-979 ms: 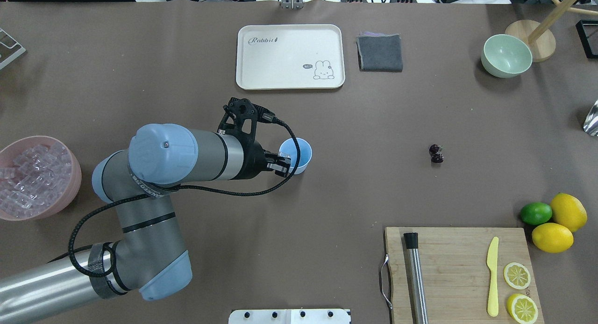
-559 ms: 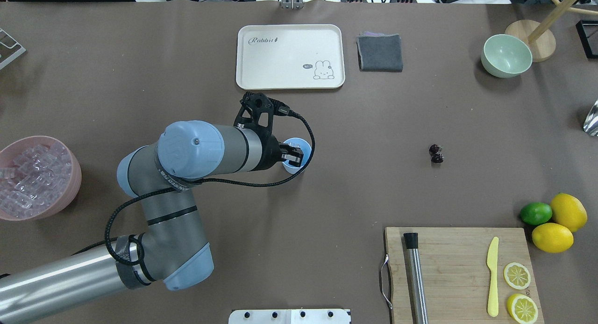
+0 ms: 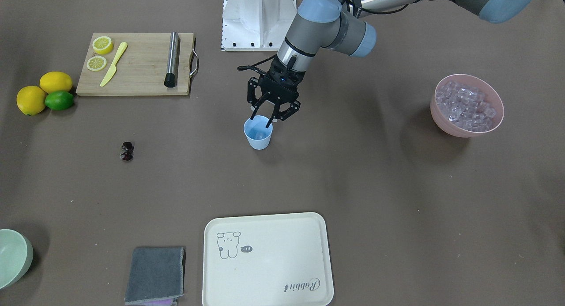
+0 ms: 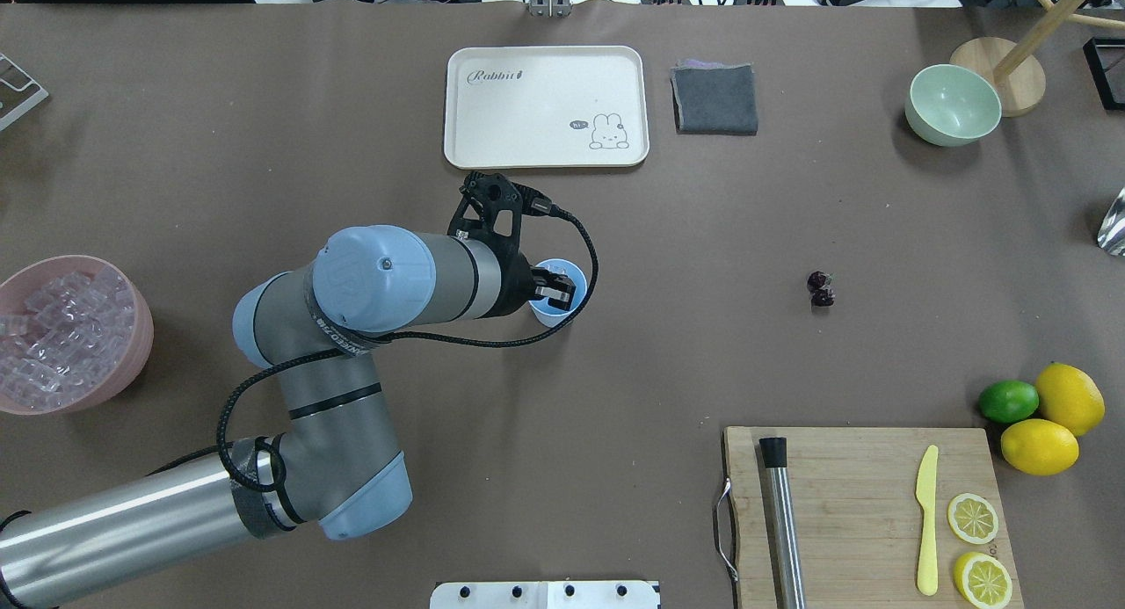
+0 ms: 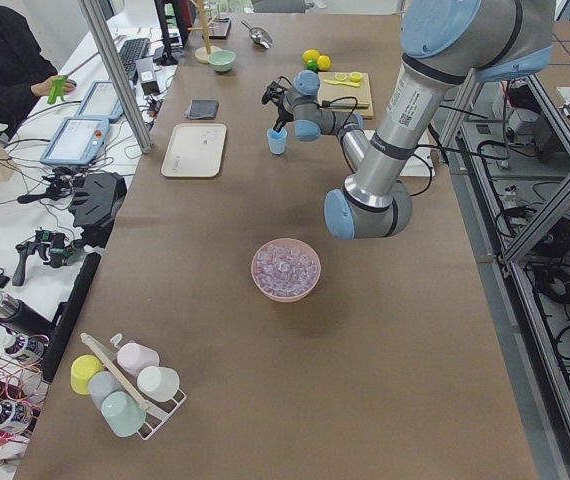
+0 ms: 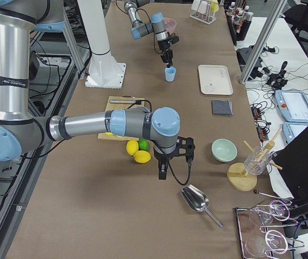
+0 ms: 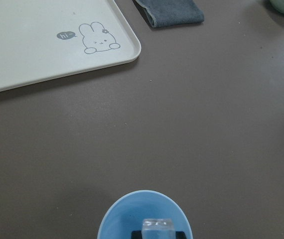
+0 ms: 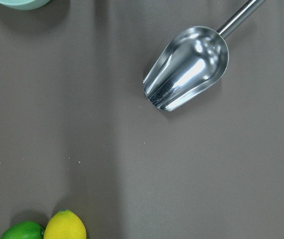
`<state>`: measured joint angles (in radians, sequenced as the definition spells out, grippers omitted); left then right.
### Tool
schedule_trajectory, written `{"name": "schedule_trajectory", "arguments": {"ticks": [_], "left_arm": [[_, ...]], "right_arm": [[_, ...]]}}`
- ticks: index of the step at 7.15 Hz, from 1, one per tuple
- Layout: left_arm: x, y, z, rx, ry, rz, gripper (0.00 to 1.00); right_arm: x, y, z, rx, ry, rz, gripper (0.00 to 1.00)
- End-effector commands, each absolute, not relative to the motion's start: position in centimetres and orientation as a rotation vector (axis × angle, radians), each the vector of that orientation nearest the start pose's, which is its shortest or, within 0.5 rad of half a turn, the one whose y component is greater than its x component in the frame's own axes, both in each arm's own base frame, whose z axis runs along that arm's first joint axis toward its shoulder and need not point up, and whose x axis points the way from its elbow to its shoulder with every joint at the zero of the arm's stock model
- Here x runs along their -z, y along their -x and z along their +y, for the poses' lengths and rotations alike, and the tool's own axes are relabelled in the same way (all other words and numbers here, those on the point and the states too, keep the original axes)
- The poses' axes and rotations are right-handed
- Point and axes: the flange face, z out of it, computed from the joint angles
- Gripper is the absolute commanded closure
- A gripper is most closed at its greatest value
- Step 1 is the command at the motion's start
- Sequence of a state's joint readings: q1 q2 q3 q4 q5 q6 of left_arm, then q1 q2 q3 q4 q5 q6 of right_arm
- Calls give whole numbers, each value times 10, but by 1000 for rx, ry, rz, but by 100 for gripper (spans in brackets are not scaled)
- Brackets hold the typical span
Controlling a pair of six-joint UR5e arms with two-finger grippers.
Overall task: Put ice and cherries in cup
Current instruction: 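Open the left gripper to drop the ice cube into the cup, then move the left gripper back down into the ice bowl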
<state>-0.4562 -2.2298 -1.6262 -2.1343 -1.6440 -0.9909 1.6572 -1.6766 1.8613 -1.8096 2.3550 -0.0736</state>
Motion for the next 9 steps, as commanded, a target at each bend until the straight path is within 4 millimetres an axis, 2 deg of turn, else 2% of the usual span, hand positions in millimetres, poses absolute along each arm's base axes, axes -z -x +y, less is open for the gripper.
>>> {"name": "schedule_trajectory", "arguments": {"ticks": [1, 2, 3, 4, 5, 6, 7, 8, 9], "left_arm": [[-172, -542, -411, -124, -565, 1150, 2], [-181, -507, -407, -113, -525, 1061, 2], [-182, -439, -415, -89, -469, 963, 2], [-215, -369, -424, -78, -426, 890, 2], [-266, -317, -432, -95, -430, 806, 2], [-302, -273, -429, -183, -442, 741, 2], [-330, -234, -439, -239, -403, 739, 2], [-358, -210, -432, -286, -336, 765, 2], [-388, -193, -425, -301, -343, 758, 2]], "right_arm": [[-588, -100, -429, -33, -14, -794, 0], [-588, -99, -430, -32, -14, -807, 0], [-583, -99, -430, -27, -25, -810, 0], [-579, -98, -430, -24, -32, -830, 0], [-577, -97, -431, -15, -38, -833, 0], [-573, -96, -438, 0, -64, -830, 0], [-564, -96, -444, 20, -101, -826, 0], [-565, -95, -446, 19, -98, -828, 0], [-567, -91, -446, 20, -87, -830, 0]]}}
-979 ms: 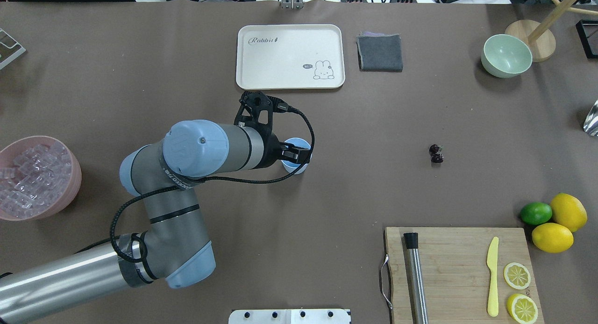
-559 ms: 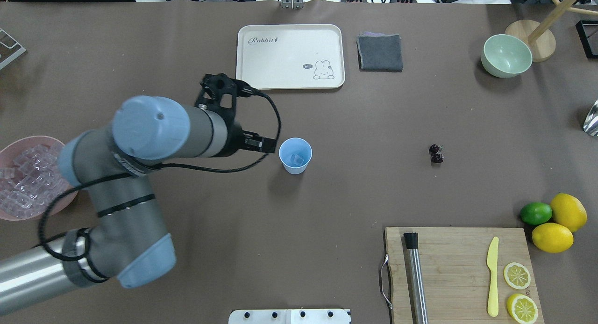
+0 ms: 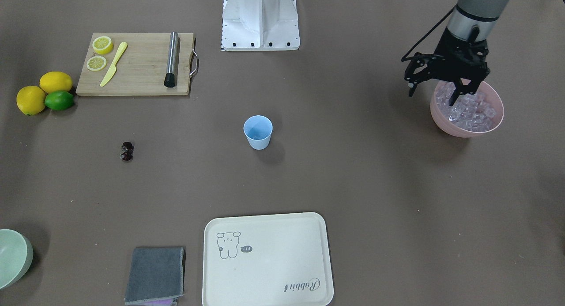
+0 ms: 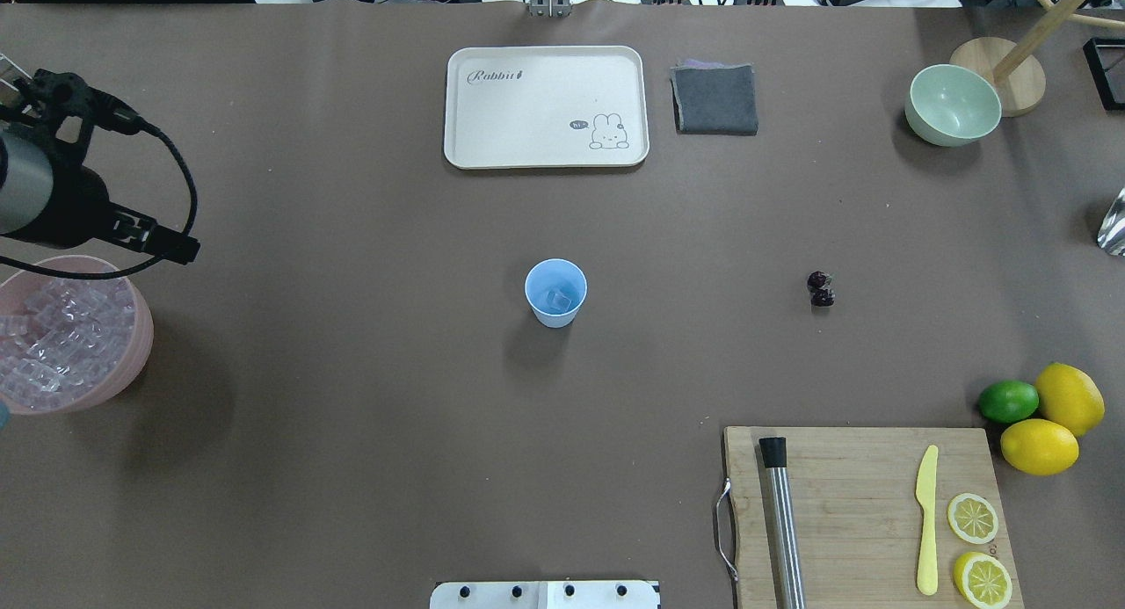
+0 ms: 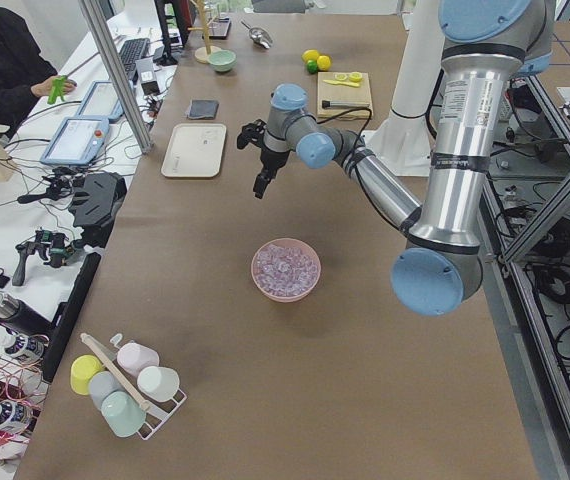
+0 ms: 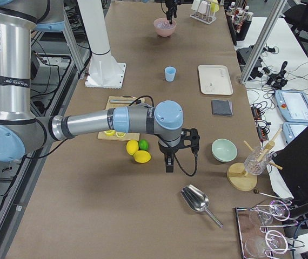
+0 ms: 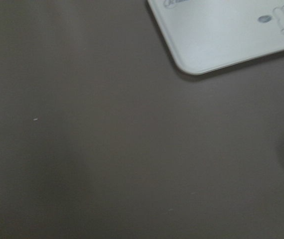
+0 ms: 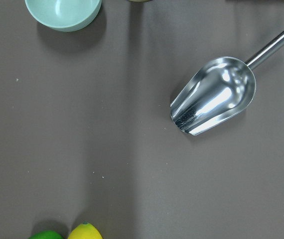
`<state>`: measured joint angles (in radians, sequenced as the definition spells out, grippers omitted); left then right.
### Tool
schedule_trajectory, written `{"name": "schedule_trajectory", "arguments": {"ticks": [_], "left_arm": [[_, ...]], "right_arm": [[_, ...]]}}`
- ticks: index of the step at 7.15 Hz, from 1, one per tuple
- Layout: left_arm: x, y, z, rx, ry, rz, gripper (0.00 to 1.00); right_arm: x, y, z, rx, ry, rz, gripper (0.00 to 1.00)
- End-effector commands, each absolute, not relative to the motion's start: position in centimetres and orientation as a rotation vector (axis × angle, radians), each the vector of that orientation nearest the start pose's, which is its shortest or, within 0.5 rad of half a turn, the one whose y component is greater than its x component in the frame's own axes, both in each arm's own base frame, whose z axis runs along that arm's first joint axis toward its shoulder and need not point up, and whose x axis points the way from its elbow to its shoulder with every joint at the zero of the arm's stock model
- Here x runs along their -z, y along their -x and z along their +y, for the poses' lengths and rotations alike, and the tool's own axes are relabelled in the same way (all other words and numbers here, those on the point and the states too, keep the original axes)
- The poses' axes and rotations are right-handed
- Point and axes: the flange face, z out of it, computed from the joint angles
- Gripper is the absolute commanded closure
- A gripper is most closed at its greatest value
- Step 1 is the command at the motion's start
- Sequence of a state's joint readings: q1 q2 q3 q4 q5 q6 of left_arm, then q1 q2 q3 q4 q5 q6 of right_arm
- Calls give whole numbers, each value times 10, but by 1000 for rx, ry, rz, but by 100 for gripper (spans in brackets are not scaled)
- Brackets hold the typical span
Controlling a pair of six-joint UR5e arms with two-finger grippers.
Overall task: Put ice and cherries in cup
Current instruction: 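Move the left gripper back down into the ice bowl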
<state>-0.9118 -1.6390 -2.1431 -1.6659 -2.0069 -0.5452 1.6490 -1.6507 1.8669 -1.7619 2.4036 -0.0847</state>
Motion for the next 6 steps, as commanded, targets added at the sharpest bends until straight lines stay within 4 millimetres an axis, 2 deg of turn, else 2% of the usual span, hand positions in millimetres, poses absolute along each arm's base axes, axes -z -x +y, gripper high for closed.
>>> {"name": "schedule_trajectory", "arguments": {"ticks": [1, 2, 3, 4, 5, 6], "left_arm": [[-427, -180, -409, -344, -409, 774, 2], [-469, -168, -391, -364, -449, 792, 3], [-497, -159, -379, -443, -485, 778, 3], [-521, -160, -377, -537, -505, 766, 2], [-525, -166, -379, -567, -485, 809, 2], [-518, -174, -389, -572, -502, 815, 2]], "right_arm": [[-562, -87, -447, 26, -92, -857, 0], [-561, -85, -447, 26, -92, -873, 0], [-559, -84, -448, 26, -94, -885, 0], [-556, -83, -453, 33, -99, -885, 0], [-557, -82, -454, 32, -96, -885, 0], [-559, -82, -454, 29, -91, -886, 0]]}}
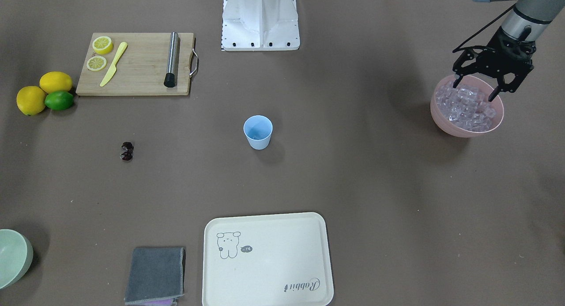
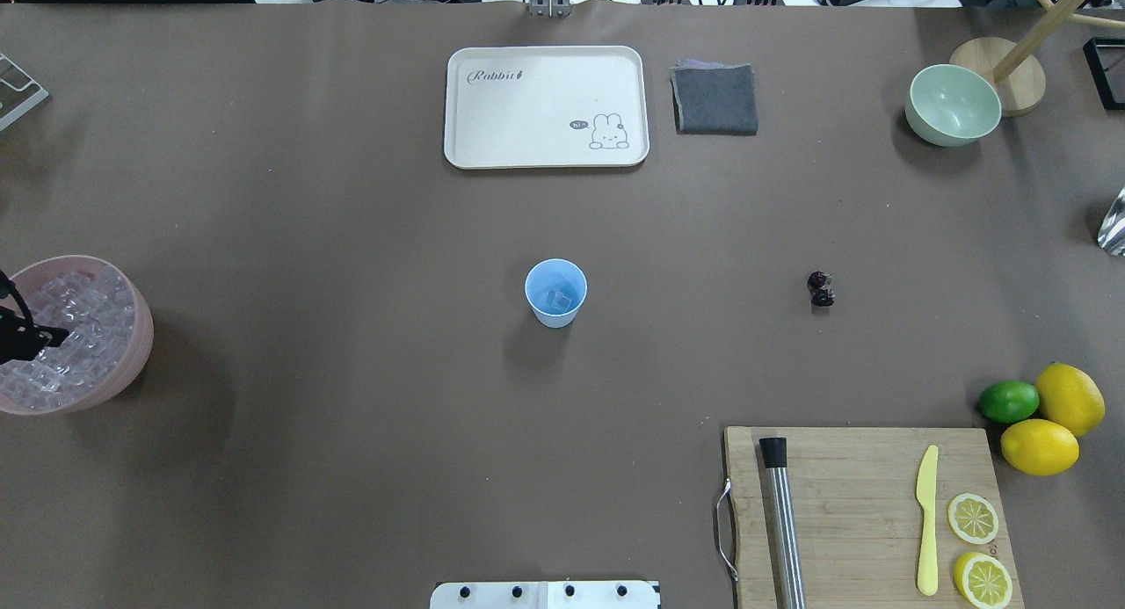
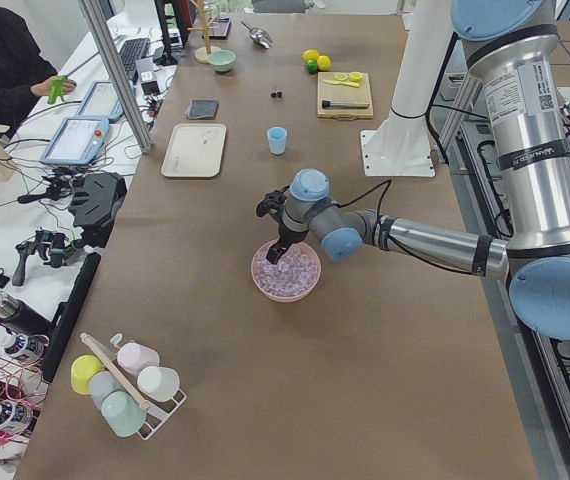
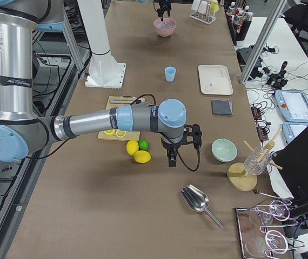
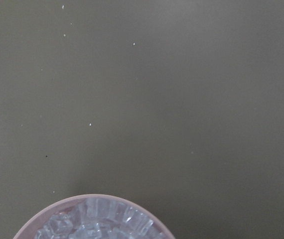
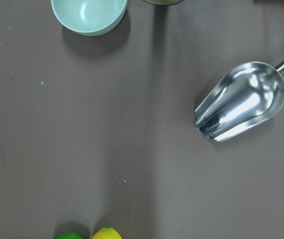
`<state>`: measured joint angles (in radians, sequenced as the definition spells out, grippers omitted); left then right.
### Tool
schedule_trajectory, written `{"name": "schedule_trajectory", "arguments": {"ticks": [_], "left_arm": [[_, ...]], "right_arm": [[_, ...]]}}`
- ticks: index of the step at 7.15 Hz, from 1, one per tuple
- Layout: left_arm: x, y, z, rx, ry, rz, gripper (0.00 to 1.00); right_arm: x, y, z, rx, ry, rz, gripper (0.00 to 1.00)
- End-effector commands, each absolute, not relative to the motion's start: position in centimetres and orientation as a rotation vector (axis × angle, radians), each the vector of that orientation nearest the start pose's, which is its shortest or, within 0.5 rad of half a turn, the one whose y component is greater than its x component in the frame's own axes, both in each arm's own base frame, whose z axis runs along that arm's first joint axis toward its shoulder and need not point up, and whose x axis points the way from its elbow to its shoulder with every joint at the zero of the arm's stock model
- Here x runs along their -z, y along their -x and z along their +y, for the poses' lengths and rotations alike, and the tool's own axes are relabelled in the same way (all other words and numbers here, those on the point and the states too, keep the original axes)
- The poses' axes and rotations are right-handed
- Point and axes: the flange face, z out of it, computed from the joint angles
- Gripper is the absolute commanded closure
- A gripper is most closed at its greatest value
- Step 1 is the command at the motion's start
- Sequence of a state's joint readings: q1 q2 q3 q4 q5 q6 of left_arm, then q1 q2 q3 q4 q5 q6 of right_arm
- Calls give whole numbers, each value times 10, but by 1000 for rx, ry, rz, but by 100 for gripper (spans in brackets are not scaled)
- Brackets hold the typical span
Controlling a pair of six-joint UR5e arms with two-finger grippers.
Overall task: Put ice and cherries in cup
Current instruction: 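Move the left gripper back down into the ice bowl, then close the left gripper on another ice cube in the bowl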
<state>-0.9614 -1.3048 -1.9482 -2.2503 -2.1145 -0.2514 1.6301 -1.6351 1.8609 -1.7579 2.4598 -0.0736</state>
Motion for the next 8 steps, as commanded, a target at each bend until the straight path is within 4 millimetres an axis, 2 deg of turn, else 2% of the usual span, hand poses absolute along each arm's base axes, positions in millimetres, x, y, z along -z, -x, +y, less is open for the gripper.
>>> {"name": "schedule_trajectory", "arguments": {"ticks": [1, 3, 5, 8], "left_arm": [[-525, -187, -407, -575, -497, 815, 2], [-532, -190, -408, -577, -481, 817, 2], [-548, -194, -411, -574, -452, 809, 3], [-551, -184, -396, -517, -399, 839, 3]], "right_arm": [[-565, -83, -454, 25, -81, -885, 0], [-569, -83, -455, 21, -73, -885, 0], [-573, -82, -463, 20, -66, -886, 0], [-579, -82, -472, 17, -55, -886, 0]]}}
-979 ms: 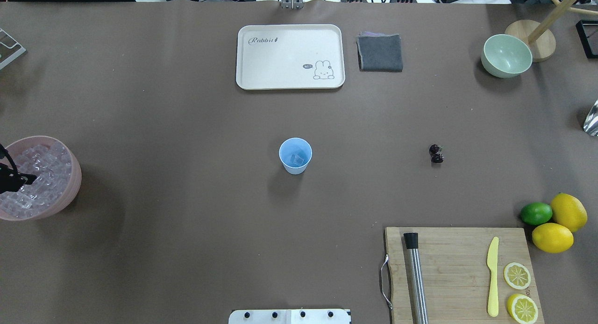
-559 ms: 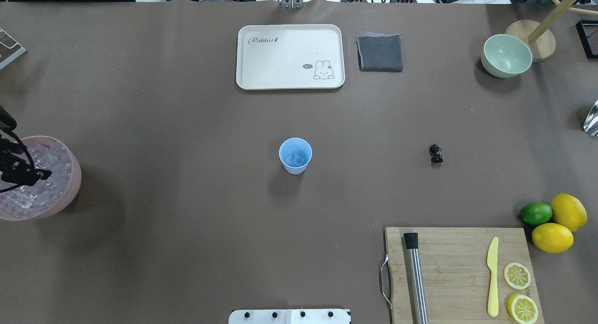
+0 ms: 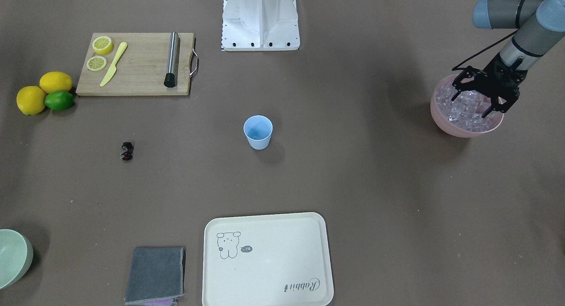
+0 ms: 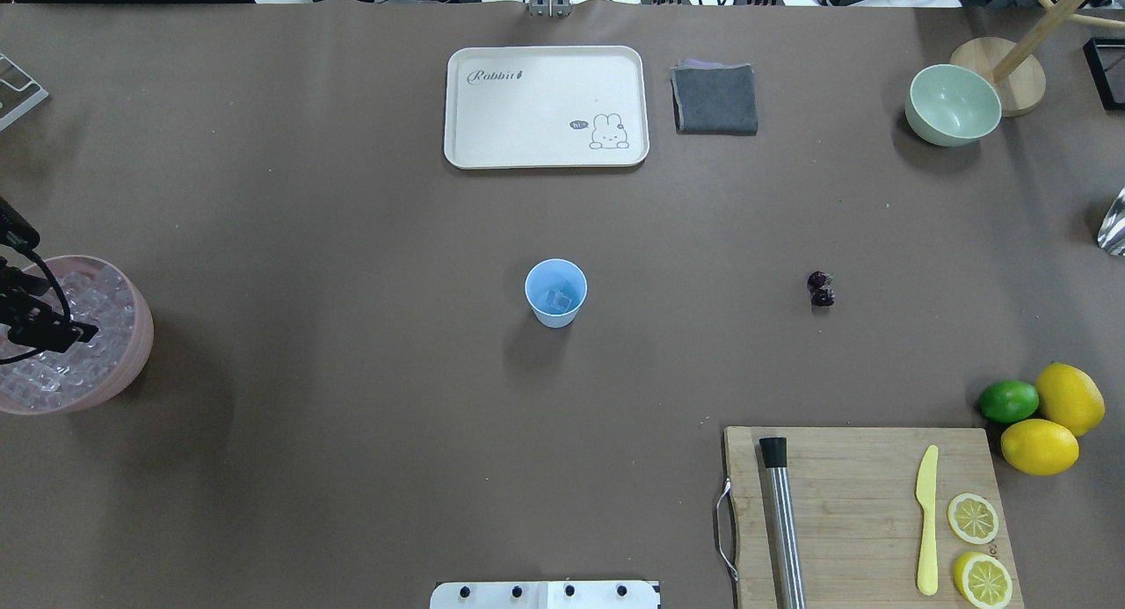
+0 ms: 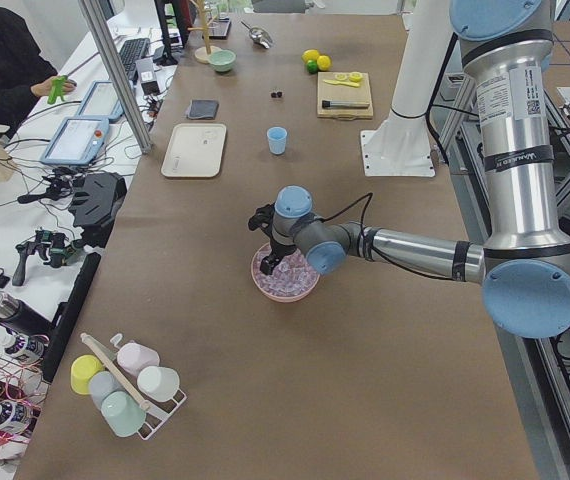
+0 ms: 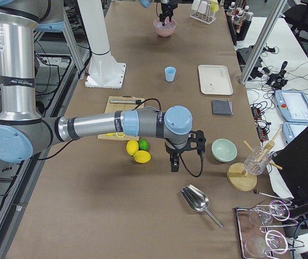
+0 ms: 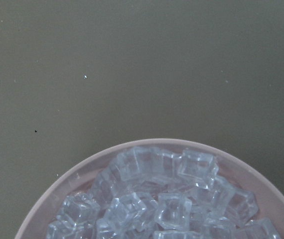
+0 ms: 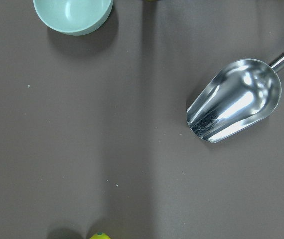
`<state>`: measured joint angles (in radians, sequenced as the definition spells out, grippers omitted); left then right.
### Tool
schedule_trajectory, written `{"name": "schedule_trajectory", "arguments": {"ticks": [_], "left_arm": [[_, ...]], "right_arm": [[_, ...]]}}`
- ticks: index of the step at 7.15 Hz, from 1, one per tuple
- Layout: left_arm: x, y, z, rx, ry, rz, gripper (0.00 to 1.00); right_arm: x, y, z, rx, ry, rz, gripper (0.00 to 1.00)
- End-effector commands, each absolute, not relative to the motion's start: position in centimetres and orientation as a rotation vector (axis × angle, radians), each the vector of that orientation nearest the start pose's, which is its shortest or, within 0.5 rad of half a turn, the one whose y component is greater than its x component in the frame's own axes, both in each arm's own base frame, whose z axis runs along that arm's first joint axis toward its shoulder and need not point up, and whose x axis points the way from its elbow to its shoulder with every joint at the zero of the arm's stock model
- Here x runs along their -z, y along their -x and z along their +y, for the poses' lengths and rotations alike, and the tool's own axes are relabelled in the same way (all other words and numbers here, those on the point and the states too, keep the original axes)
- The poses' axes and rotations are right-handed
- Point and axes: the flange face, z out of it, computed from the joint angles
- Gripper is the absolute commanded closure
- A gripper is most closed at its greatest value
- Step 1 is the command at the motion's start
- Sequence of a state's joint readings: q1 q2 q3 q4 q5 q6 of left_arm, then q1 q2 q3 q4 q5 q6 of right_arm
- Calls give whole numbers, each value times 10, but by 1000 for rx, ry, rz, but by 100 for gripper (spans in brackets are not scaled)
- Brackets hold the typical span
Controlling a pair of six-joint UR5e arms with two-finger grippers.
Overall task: Put ice and cherries in cup
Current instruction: 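Close the left gripper on another ice cube in the bowl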
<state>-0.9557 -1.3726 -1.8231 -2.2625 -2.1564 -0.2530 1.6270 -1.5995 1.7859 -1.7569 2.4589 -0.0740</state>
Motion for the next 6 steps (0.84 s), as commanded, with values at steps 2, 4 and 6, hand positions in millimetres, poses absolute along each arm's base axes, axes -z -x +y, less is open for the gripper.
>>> {"name": "schedule_trajectory", "arguments": {"ticks": [2, 4, 6], "left_arm": [[-567, -173, -386, -405, -332, 827, 3], [-575, -154, -375, -290, -313, 781, 3], [-568, -154, -373, -285, -322, 785, 3]], "right_arm": [[-582, -80, -479, 20, -47, -887, 0], [-590, -72, -492, 35, -38, -886, 0], [-596, -64, -496, 56, -47, -887, 0]]}}
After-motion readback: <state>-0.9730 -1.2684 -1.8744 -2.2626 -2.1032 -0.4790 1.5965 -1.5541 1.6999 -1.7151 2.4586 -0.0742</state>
